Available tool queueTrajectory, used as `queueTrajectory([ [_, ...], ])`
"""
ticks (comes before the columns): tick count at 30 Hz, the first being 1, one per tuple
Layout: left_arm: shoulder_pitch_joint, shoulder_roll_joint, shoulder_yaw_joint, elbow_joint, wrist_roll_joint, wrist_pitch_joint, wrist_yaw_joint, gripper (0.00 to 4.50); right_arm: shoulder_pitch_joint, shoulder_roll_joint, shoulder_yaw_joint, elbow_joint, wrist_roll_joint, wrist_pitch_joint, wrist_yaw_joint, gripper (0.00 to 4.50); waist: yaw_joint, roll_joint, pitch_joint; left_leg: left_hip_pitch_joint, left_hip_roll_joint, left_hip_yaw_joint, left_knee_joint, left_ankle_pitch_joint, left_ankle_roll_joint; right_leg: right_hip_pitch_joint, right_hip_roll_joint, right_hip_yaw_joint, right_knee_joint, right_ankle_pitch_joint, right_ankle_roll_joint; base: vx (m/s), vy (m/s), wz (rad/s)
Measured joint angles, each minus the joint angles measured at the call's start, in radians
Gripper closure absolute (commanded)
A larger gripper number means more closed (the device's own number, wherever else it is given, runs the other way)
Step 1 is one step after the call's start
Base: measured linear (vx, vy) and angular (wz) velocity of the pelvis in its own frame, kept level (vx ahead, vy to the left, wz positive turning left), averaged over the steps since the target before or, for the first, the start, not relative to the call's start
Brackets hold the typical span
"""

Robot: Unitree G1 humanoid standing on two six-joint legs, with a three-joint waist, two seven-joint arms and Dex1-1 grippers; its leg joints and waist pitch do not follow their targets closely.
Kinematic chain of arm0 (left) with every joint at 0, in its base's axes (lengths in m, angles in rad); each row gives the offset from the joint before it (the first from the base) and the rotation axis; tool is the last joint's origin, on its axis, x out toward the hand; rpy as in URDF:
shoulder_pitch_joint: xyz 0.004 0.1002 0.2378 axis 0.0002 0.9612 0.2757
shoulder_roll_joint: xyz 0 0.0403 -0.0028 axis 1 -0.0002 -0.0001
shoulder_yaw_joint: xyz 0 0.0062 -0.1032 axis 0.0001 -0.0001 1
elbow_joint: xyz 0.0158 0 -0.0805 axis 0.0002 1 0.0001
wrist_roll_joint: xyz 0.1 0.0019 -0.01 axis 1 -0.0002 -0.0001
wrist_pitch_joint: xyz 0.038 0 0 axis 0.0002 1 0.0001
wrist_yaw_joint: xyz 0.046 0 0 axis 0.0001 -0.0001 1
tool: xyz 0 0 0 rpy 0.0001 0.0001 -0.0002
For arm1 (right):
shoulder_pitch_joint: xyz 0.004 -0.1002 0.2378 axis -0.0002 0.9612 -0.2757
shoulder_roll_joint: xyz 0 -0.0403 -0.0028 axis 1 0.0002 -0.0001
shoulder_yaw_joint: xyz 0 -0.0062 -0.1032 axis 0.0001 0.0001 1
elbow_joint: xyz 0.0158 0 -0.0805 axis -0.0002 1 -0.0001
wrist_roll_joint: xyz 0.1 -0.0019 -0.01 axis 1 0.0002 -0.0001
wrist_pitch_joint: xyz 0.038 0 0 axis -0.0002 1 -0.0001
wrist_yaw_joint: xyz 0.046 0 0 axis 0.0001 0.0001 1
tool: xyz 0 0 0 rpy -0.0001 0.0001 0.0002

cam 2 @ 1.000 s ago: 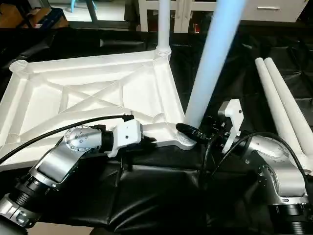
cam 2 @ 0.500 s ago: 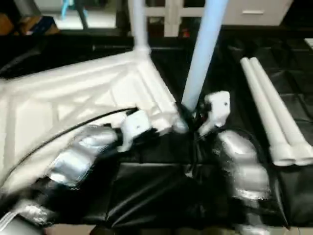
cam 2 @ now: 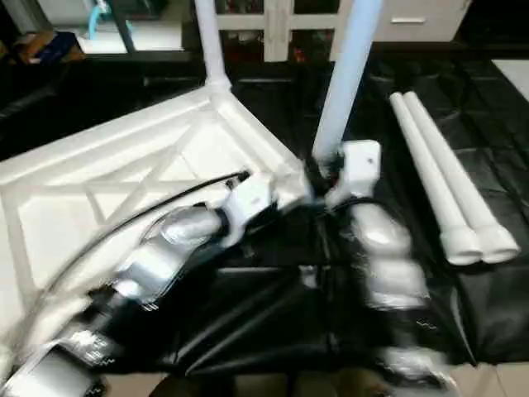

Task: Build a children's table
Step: Rotate leg to tighten

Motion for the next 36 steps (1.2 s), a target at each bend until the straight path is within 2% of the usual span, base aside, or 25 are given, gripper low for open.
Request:
queueTrajectory([
  [1, 0.005, 0.025, 0.002, -0.008, -0.003, -0.022, -0.024, 4.5, 0.014, -0.024, 0.007, -0.021, 0.015, 0.013, 0.045, 1.77, 0.004, 0.001, 0.0, 0.0, 0.0, 0.0, -0.001, 0.0, 0.0, 0.0, 0.0, 0.0, 0.0, 0.002, 0.0, 0.054, -0.028, 0.11],
  [2, 0.014, 0.058, 0.006, -0.022, -0.007, -0.05, -0.063, 4.5, 0.036, -0.06, 0.013, -0.053, 0.043, 0.04, 0.11, 1.47, 0.011, 0.002, 0.0, 0.0, 0.001, 0.001, -0.002, 0.0, 0.0, 0.0, 0.0, 0.0, 0.002, 0.002, 0.0, 0.058, -0.032, 0.09],
  [4, 0.032, 0.101, 0.007, -0.049, -0.024, -0.083, -0.12, 4.5, 0.074, -0.126, 0.02, -0.106, 0.09, 0.082, 0.211, 1.38, 0.019, 0.004, 0.0, 0.0, 0.002, 0.003, -0.002, 0.001, -0.001, 0.0, 0.0, 0.0, 0.005, 0.002, 0.0, 0.035, -0.012, 0.04],
  [5, 0.058, 0.139, 0.008, -0.077, -0.042, -0.125, -0.169, 4.5, 0.106, -0.202, 0.018, -0.147, 0.131, 0.123, 0.305, 1.33, 0.027, 0.005, 0.0, 0.001, 0.007, 0.01, -0.002, 0.001, 0.0, 0.0, 0.0, 0.0, 0.007, -0.001, -0.001, 0.093, -0.013, 0.07],
  [6, 0.065, 0.153, 0.008, -0.083, -0.053, -0.146, -0.187, 4.5, 0.117, -0.23, 0.009, -0.16, 0.145, 0.137, 0.345, 1.33, 0.031, 0.005, 0.0, 0.001, 0.008, 0.011, -0.002, 0.003, 0.004, -0.001, 0.0, -0.001, 0.008, -0.003, -0.004, 0.136, -0.01, 0.08],
  [8, 0.073, 0.168, 0.008, -0.088, -0.071, -0.172, -0.214, 4.5, 0.125, -0.268, -0.002, -0.173, 0.169, 0.151, 0.411, 1.05, 0.035, 0.005, 0.0, 0.0, 0.008, 0.013, -0.003, -0.001, 0.007, -0.003, 0.0, -0.001, 0.01, -0.007, -0.011, 0.103, 0.006, 0.01],
  [13, 0.083, 0.193, 0.008, -0.097, -0.081, -0.202, -0.246, 4.5, 0.129, -0.311, -0.016, -0.172, 0.177, 0.172, 0.48, 0.93, 0.045, 0.005, -0.001, -0.001, 0.009, 0.013, -0.003, -0.002, 0.01, -0.004, 0.0, -0.001, 0.011, -0.01, -0.016, 0.011, 0.001, 0.0],
  [18, 0.101, 0.202, 0.01, -0.108, -0.099, -0.201, -0.278, 4.5, 0.128, -0.309, 0.007, -0.172, 0.178, 0.174, 0.509, 0.93, 0.047, 0.005, 0.0, 0.002, 0.01, 0.017, -0.002, -0.002, 0.005, 0.0, 0.0, 0.0, 0.01, -0.011, -0.016, 0.0, 0.0, 0.0],
  [20, 0.107, 0.204, 0.008, -0.116, -0.104, -0.2, -0.293, 4.5, 0.121, -0.301, 0.02, -0.164, 0.181, 0.174, 0.531, 1.21, 0.047, 0.005, 0.0, 0.002, 0.01, 0.018, -0.002, -0.002, 0.001, 0.0, 0.0, 0.001, 0.01, -0.011, -0.016, 0.0, 0.0, 0.0],
  [23, 0.11, 0.203, -0.001, -0.124, -0.11, -0.2, -0.305, 4.5, 0.108, -0.286, 0.03, -0.156, 0.182, 0.176, 0.558, 1.31, 0.05, 0.005, 0.0, 0.002, 0.011, 0.019, -0.002, -0.001, 0.0, 0.001, -0.001, 0.001, 0.01, -0.01, -0.016, 0.0, 0.0, 0.0],
  [26, 0.11, 0.203, -0.006, -0.128, -0.111, -0.2, -0.307, 4.5, 0.106, -0.284, 0.035, -0.154, 0.193, 0.187, 0.571, 1.68, 0.054, 0.005, 0.0, 0.002, 0.011, 0.02, -0.002, -0.001, 0.0, 0.001, -0.001, 0.001, 0.01, -0.01, -0.016, 0.0, 0.0, 0.0],
  [28, 0.11, 0.203, -0.005, -0.128, -0.111, -0.2, -0.311, 4.5, 0.106, -0.284, 0.041, -0.153, 0.195, 0.189, 0.579, 1.74, 0.054, 0.005, 0.0, 0.002, 0.011, 0.02, -0.002, 0.0, 0.002, 0.001, -0.001, 0.0, 0.01, -0.01, -0.016, 0.0, 0.0, 0.0],
  [31, 0.11, 0.203, -0.004, -0.128, -0.111, -0.199, -0.311, 4.5, 0.103, -0.284, 0.041, -0.145, 0.197, 0.19, 0.59, 2.12, 0.054, 0.005, 0.0, 0.002, 0.011, 0.02, -0.002, 0.001, 0.004, 0.001, -0.001, 0.0, 0.01, -0.01, -0.016, 0.0, 0.0, 0.0],
  [36, 0.11, 0.203, -0.003, -0.128, -0.11, -0.197, -0.311, 4.5, 0.1, -0.285, 0.041, -0.142, 0.189, 0.186, 0.589, 2.35, 0.054, 0.005, 0.0, 0.002, 0.011, 0.02, -0.002, 0.0, 0.002, 0.001, -0.001, 0.0, 0.01, -0.011, -0.016, 0.0, 0.0, 0.0],
])
